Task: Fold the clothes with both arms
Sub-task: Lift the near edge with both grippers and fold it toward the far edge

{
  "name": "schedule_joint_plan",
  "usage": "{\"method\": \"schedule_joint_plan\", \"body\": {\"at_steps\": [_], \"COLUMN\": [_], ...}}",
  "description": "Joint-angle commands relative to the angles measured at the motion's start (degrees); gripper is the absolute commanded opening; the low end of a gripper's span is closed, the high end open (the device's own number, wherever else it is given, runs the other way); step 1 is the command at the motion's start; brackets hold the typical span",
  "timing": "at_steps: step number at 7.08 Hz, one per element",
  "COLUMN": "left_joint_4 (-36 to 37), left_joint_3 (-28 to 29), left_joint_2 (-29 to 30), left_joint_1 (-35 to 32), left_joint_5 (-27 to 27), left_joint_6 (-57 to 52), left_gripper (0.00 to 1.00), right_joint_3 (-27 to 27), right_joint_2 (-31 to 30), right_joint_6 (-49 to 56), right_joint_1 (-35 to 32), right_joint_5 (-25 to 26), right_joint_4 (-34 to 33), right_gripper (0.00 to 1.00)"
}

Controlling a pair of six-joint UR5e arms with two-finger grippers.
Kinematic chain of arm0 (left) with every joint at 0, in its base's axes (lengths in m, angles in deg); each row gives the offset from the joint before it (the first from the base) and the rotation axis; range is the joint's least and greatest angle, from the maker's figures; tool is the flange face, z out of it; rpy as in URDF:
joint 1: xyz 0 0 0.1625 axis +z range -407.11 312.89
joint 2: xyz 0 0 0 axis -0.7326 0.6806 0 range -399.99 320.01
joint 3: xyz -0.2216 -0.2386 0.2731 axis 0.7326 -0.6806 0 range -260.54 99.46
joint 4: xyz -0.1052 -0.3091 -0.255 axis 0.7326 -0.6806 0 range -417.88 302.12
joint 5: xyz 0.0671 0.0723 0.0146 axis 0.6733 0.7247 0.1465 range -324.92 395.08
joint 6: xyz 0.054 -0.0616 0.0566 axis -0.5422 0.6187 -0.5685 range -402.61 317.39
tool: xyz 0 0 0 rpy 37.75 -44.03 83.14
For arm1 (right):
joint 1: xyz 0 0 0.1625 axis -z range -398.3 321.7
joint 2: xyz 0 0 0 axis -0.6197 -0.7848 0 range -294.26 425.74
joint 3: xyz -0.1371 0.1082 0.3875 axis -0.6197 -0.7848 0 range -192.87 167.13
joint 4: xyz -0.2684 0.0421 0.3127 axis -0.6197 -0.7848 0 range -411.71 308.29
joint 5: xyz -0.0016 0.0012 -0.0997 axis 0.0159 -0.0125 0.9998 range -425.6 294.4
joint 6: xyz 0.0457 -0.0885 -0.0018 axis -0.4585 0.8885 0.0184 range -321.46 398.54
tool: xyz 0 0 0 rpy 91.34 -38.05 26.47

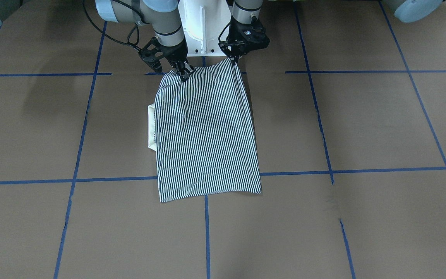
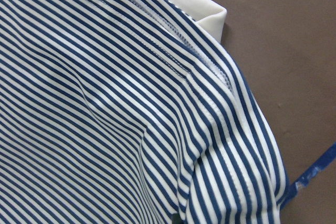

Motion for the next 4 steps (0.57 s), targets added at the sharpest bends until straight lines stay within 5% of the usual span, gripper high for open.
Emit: {"method": "schedule_joint_plan", "body": {"at_steps": [1,4], "left_joint_4": [1.2,-3.6], "left_joint_3": [-0.9,3.2], "left_joint_2": [0.1,1.3], "left_joint_1": [0.3,-9.1], "left_joint_5": [0.0,-0.1], "left_joint_6": [0.0,0.0], "left_gripper": [0.00,0.00], "right_joint_3": [-0.5,-1.6], "right_joint_2": [0.2,0.8], "right_joint_6": [4.4,12.2], "right_joint_1": [-0.2,-5.1], "right_joint_5": [1.7,2.7], "right_joint_4": [0.3,0.6], "right_gripper": [0.00,0.00]}}
